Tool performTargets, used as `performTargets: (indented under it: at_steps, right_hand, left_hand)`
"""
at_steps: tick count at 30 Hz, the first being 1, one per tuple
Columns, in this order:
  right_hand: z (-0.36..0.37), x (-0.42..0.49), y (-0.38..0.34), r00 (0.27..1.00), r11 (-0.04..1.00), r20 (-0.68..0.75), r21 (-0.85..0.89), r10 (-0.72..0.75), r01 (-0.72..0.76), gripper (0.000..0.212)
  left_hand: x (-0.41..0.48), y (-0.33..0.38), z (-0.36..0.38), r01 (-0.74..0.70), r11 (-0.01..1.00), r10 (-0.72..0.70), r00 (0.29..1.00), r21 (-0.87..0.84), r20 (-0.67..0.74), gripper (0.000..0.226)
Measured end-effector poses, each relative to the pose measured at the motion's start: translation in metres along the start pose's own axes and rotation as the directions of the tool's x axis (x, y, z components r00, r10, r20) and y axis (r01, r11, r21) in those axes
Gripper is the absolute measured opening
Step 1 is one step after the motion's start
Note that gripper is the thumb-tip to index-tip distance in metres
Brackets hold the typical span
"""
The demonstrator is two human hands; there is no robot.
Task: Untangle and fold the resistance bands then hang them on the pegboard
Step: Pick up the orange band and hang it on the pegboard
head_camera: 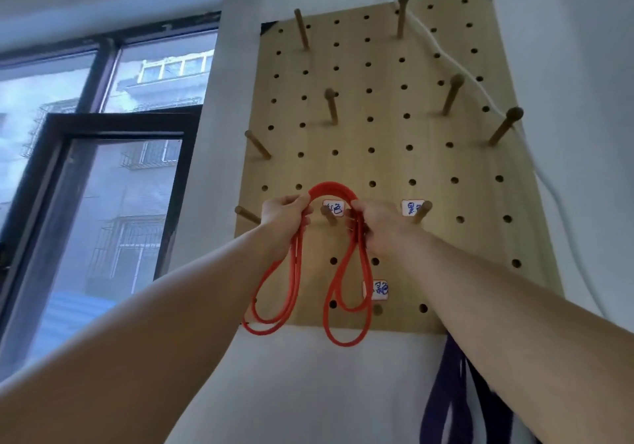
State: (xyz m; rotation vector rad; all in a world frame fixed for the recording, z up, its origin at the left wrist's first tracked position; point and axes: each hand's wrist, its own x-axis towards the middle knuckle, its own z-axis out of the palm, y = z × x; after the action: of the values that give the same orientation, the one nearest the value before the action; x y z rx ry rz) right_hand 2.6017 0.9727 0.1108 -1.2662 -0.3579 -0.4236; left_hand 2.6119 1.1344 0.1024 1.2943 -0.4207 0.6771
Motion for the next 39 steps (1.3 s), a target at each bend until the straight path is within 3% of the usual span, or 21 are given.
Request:
performTargets:
  at_steps: [3,6,8,10,12,15,18,24,29,32,39]
  right_hand:
    - [0.008,0.005,0.008,1.0,0.996,-0.01,-0.091,-0.012,0.011,0.011]
    - [0.018,0.008,0.016,0.999,0.993,0.024,-0.112,-0.031,0.033,0.029]
    - [0.018,0.005,0.02,0.996,0.982,0.056,-0.176,-0.064,0.072,0.023]
    - [0.01,0.007,0.028,0.992,0.9,0.054,-0.416,-0.114,0.126,0.01]
    - [-0.001,0.009,0.035,0.983,0.747,0.044,-0.645,-0.176,0.163,0.014]
    - [-0.013,0.008,0.038,0.976,0.611,0.084,-0.768,-0.203,0.193,0.006]
    - [-0.027,0.003,0.034,0.975,0.595,0.128,-0.775,-0.179,0.211,0.011]
    - [-0.052,-0.011,0.027,0.972,0.564,0.183,-0.792,-0.146,0.234,0.057]
    - [-0.062,-0.029,0.014,0.956,0.528,0.256,-0.797,-0.145,0.293,0.041]
    - [-0.061,-0.049,0.003,0.93,0.507,0.324,-0.78,-0.175,0.368,0.03]
    - [-0.071,-0.106,0.012,0.843,0.349,0.346,-0.795,-0.411,0.497,0.021]
  left_hand:
    - [0.011,-0.009,0.008,-0.034,0.999,0.035,0.999,0.017,-0.028,0.018]
    - [0.017,-0.017,0.012,-0.056,0.998,0.057,0.996,0.019,-0.066,0.017]
    - [0.018,-0.026,0.012,-0.025,0.996,0.031,0.997,0.087,-0.065,0.015]
    - [0.015,-0.037,0.011,0.035,0.98,-0.029,0.999,0.198,-0.031,0.016]
    - [0.012,-0.048,0.008,0.096,0.949,-0.103,0.995,0.301,0.01,0.022]
    - [0.006,-0.058,0.002,0.075,0.937,-0.104,0.992,0.342,0.067,0.027]
    - [-0.004,-0.059,-0.002,0.038,0.932,-0.076,0.993,0.36,0.09,0.026]
    - [-0.028,-0.043,-0.01,-0.012,0.906,-0.072,0.981,0.424,0.181,0.021]
    - [-0.04,-0.019,-0.017,-0.088,0.855,-0.024,0.978,0.512,0.209,0.031]
    - [-0.051,0.002,-0.02,-0.153,0.851,0.035,0.971,0.503,0.236,0.02]
    - [-0.103,0.026,-0.031,-0.183,0.859,0.0,0.934,0.479,0.358,0.011]
